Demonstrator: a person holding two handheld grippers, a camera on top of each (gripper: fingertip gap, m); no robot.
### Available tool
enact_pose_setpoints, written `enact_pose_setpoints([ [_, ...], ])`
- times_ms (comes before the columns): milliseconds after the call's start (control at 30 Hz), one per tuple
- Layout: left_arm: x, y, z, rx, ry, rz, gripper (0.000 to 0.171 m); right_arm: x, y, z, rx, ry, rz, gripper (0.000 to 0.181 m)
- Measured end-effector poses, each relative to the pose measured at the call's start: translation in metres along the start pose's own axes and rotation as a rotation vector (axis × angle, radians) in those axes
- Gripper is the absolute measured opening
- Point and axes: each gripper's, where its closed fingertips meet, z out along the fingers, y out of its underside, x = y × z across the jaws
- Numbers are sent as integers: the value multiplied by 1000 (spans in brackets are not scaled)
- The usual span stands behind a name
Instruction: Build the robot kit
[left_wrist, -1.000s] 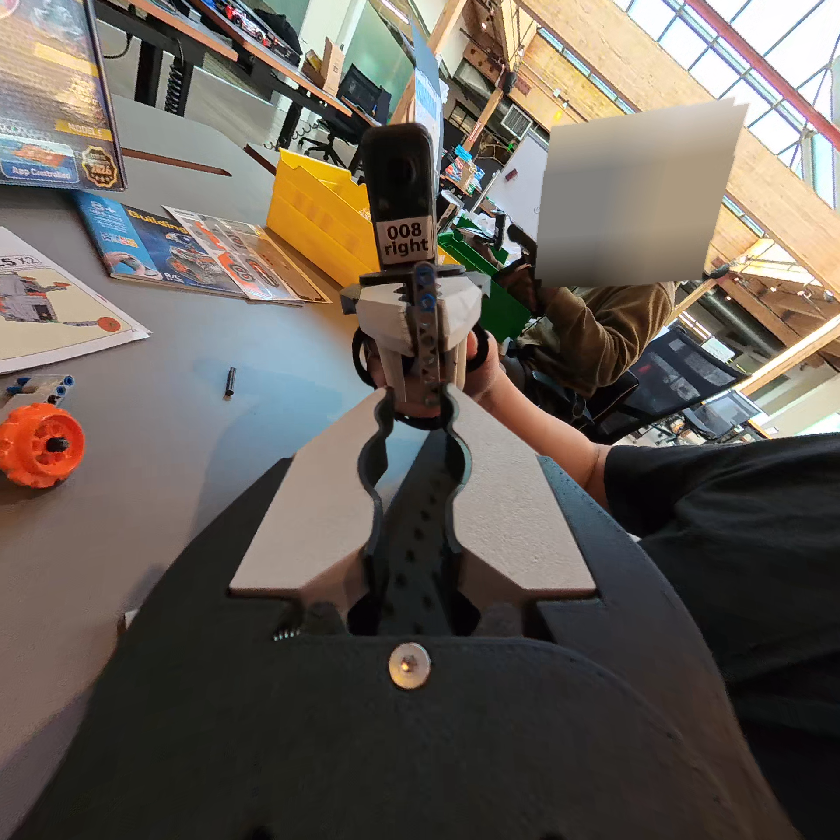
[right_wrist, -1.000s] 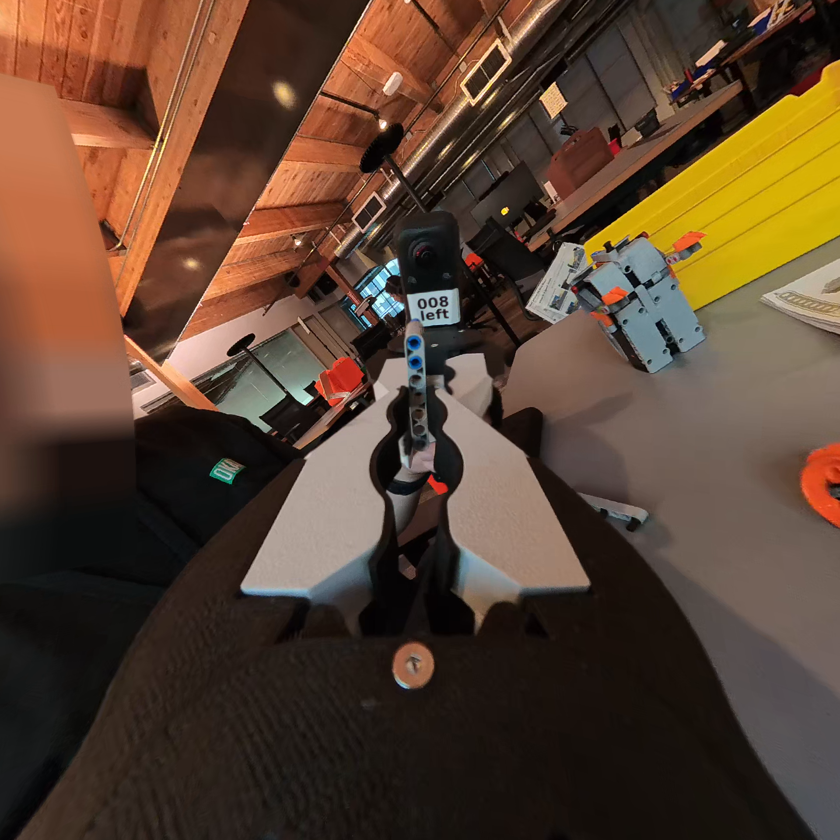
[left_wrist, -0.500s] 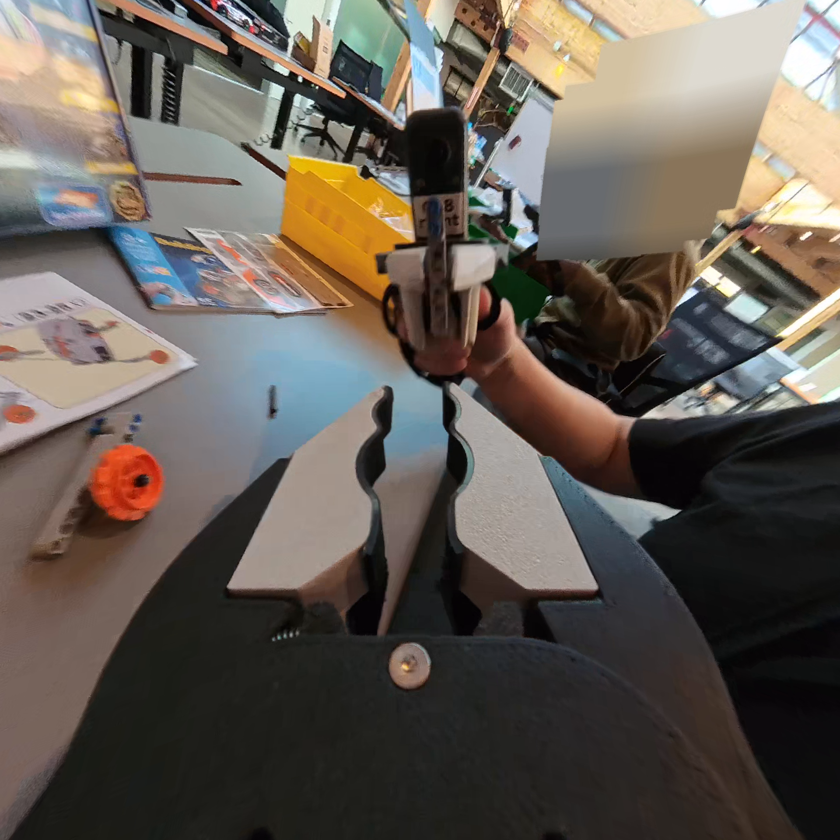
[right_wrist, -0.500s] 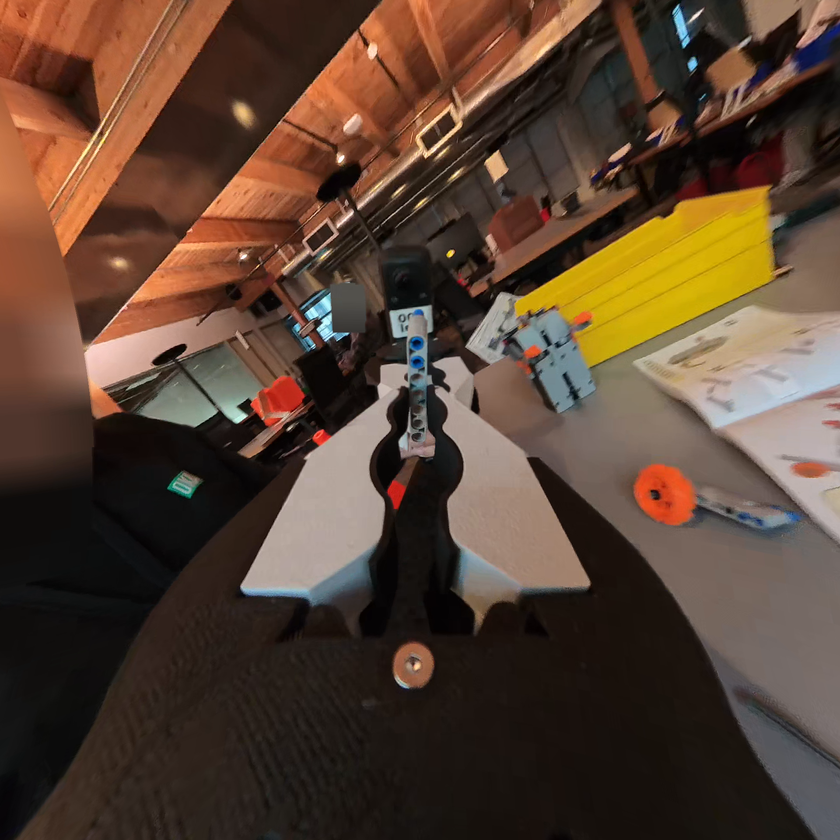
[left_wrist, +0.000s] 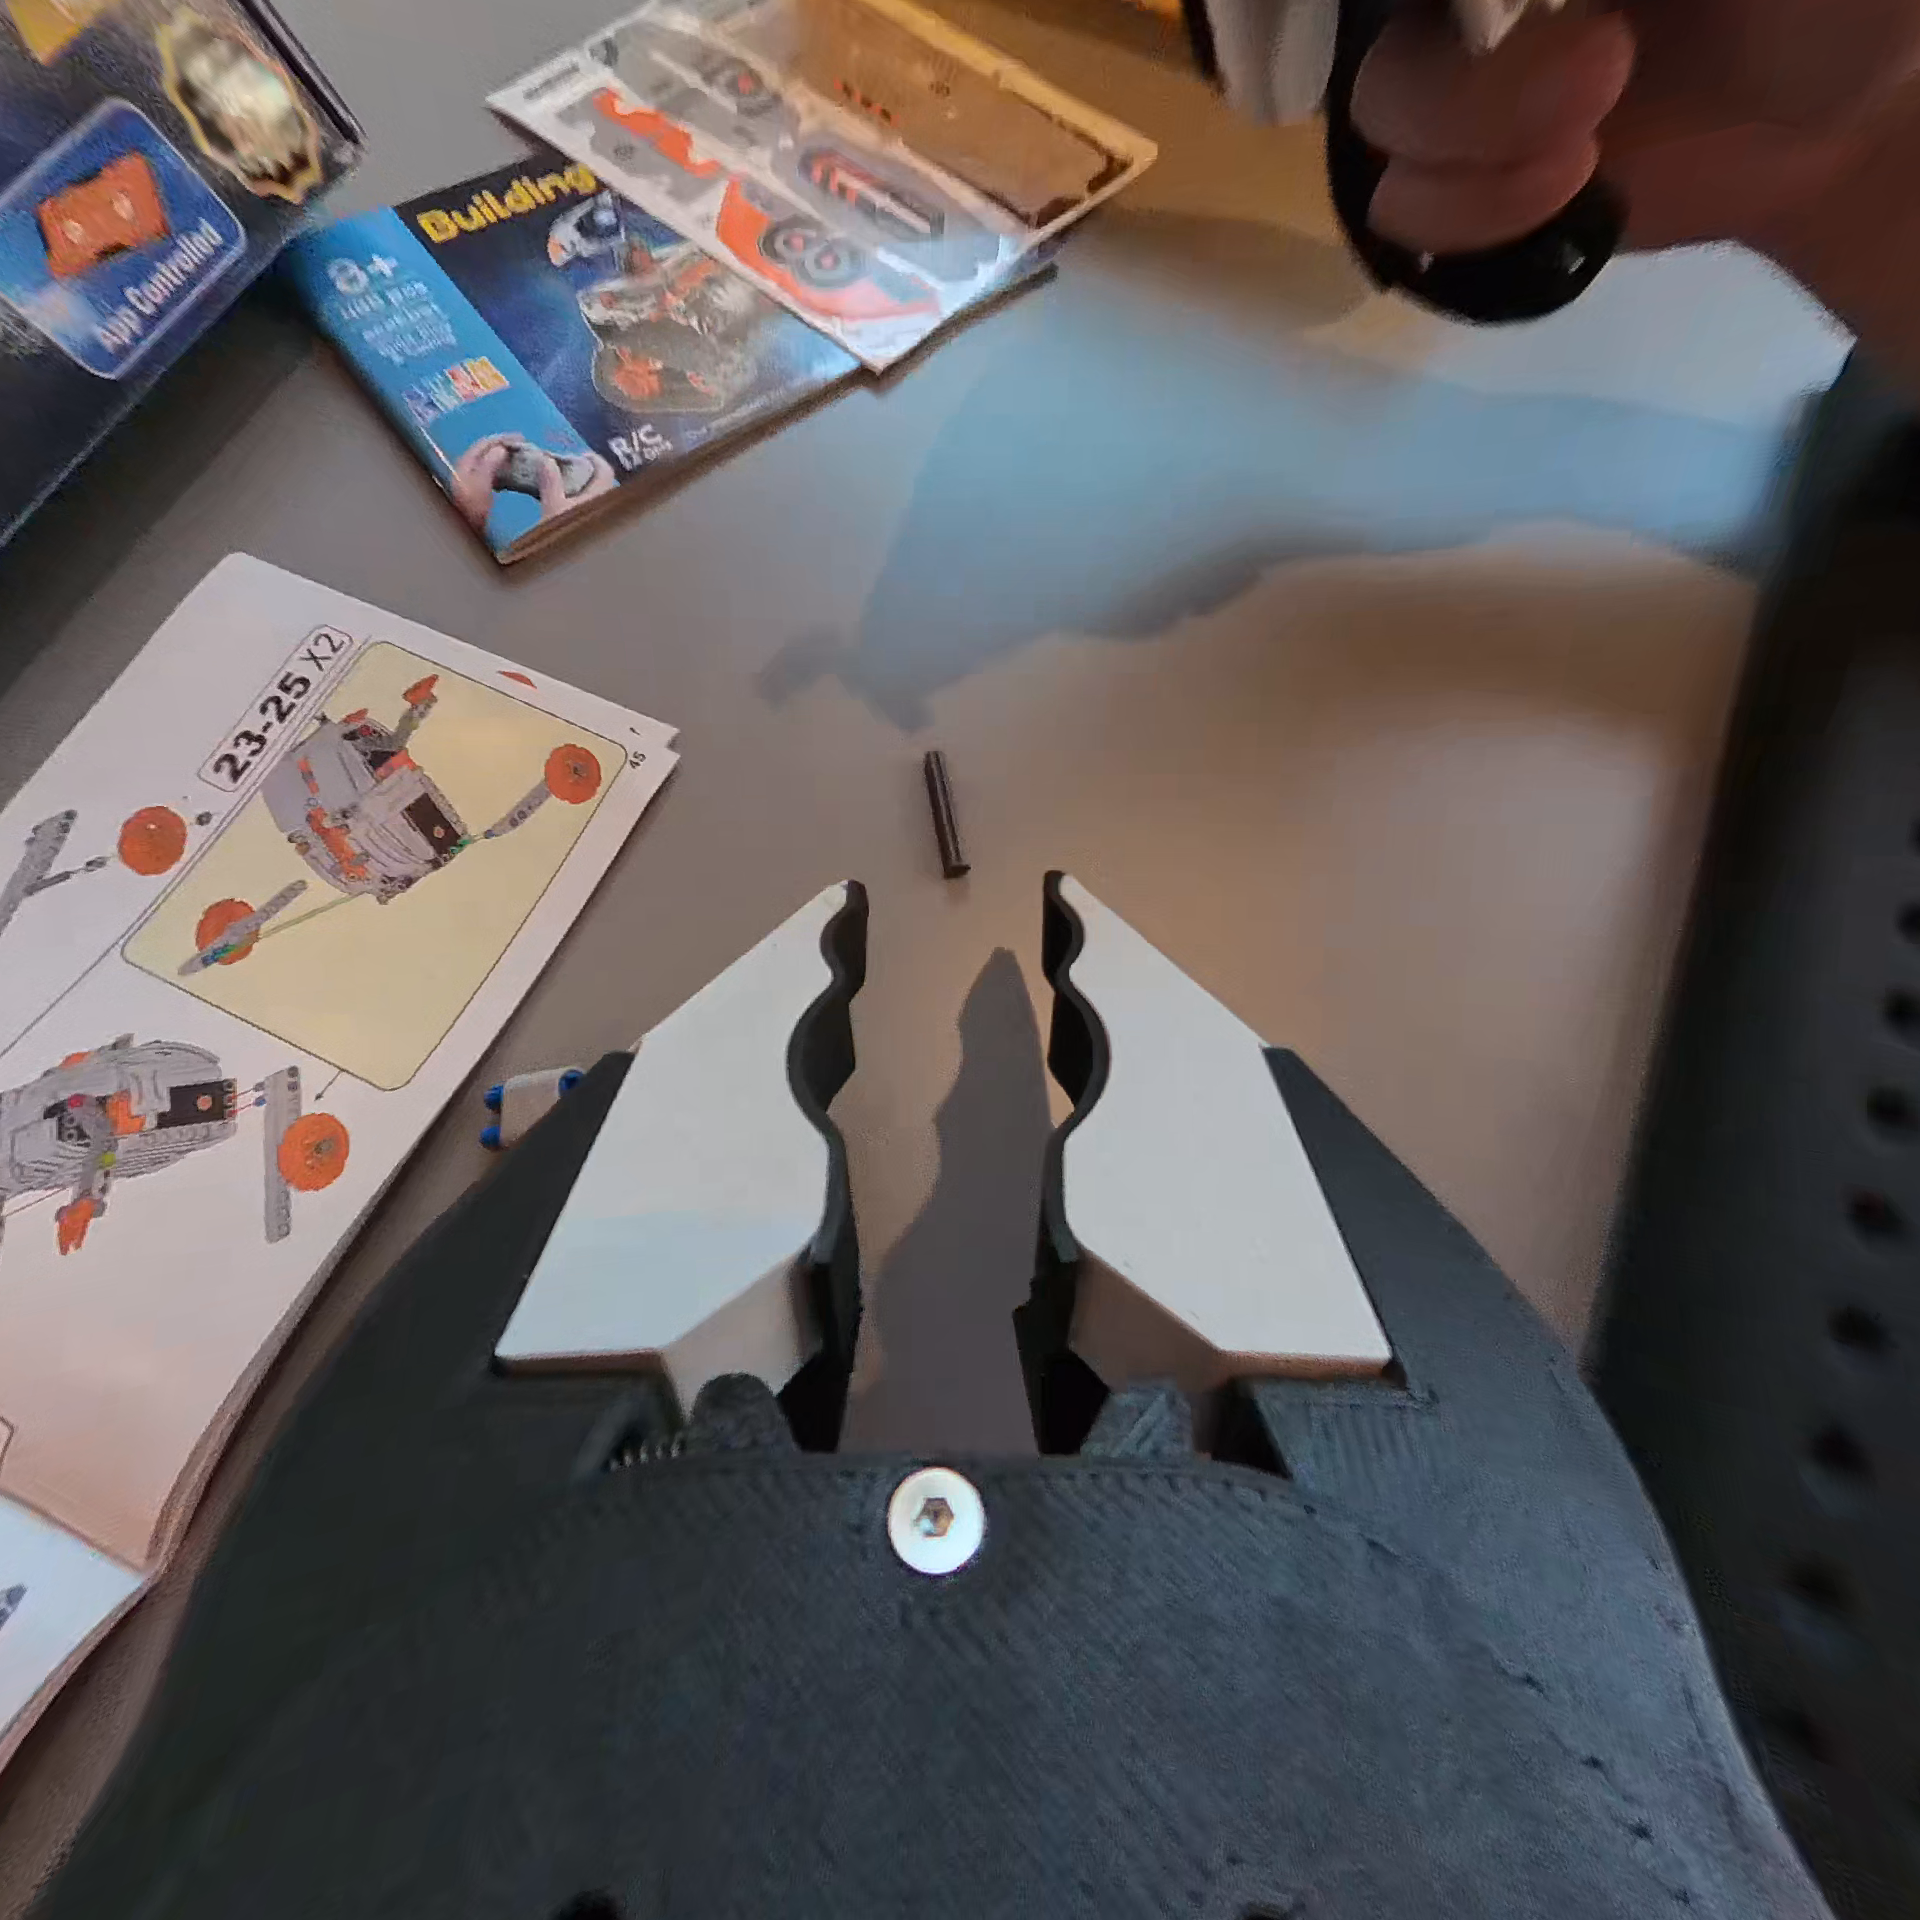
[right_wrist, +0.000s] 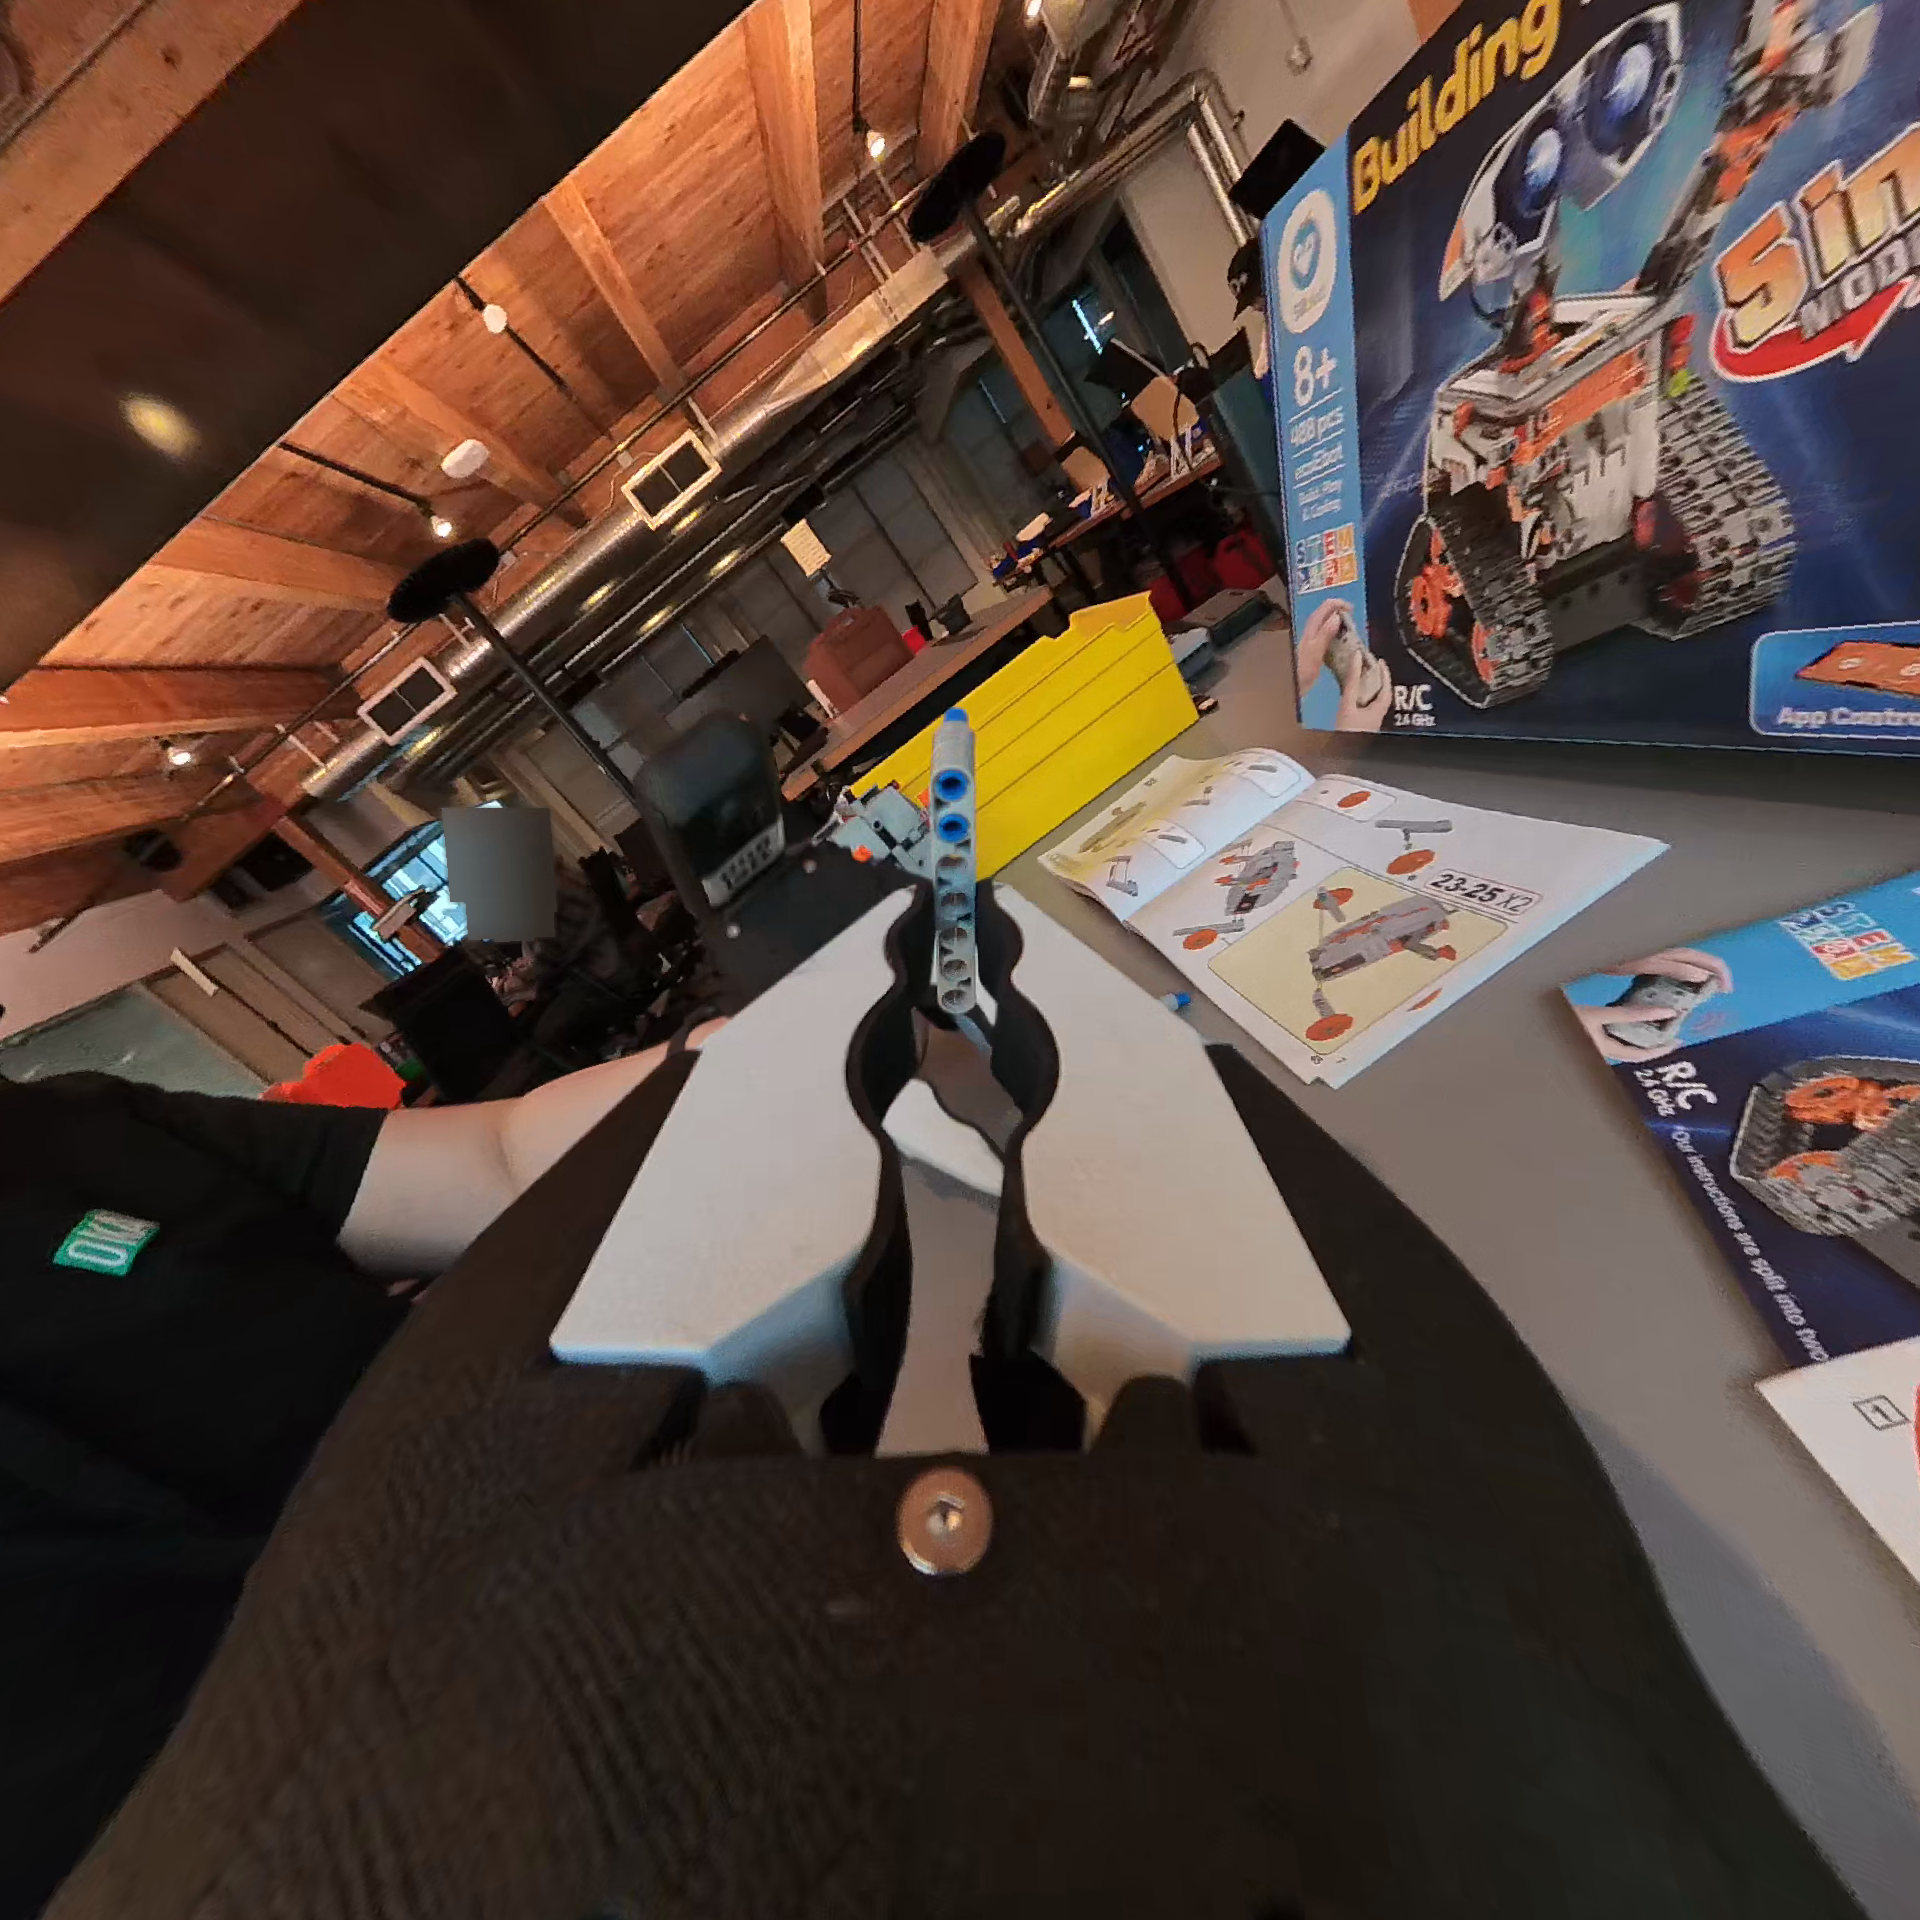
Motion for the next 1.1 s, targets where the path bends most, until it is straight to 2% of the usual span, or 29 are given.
enact_pose_setpoints([
  [67,-1,7,11,-54,-38,33,30,-1,-6,-2,28,-8,10,5],
  [267,-1,8,28,-64,-37,-6,26,-4,0,2,-17,7,-23,6],
  [333,-3,7,30,-63,-60,21,19,-4,1,2,-26,16,-35,6],
  [400,-8,7,30,-66,-100,71,4,-4,0,2,-19,16,-35,6],
  [500,-4,10,27,-75,-70,101,3,-2,0,2,-8,14,-6,6],
  [600,4,10,7,-56,-10,69,3,-2,3,2,-14,-11,66,5],
  [733,37,-17,-46,66,195,-49,4,-28,22,11,-111,-251,286,6],
  [900,69,-59,-110,234,428,-208,3,-65,32,23,-167,-441,276,6],
  [967,75,-63,-118,224,451,-222,3,-73,33,25,-163,-478,289,6],
  [1100,79,-62,-115,160,435,-227,3,-80,42,30,-205,-498,287,6],
])
